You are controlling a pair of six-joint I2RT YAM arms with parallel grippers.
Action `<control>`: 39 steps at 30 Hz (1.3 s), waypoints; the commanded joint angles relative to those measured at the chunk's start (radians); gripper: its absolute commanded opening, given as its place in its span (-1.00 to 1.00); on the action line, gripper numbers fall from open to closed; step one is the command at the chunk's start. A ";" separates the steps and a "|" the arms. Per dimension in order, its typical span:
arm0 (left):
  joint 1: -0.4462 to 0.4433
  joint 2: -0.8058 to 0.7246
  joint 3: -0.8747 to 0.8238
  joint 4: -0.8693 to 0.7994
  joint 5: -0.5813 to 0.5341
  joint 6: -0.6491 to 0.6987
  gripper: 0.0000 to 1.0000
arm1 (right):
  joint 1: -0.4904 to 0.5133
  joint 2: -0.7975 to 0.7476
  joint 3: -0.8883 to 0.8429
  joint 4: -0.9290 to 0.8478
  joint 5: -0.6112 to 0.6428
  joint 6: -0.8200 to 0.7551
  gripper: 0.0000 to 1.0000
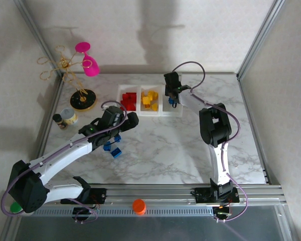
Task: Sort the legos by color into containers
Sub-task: Place the lego in the container, then pick up the lego from the center of the table.
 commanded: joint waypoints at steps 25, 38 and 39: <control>0.031 -0.373 -0.083 -0.308 -0.165 -0.025 0.99 | 0.409 -0.388 -0.479 0.140 -0.274 0.114 0.64; 0.033 -0.578 -0.123 -0.528 -0.249 -0.162 0.99 | 0.680 -0.282 -0.555 0.269 -0.277 0.130 0.72; 0.032 -0.587 -0.118 -0.545 -0.258 -0.170 0.99 | 0.691 -0.273 -0.554 0.273 -0.283 0.133 0.73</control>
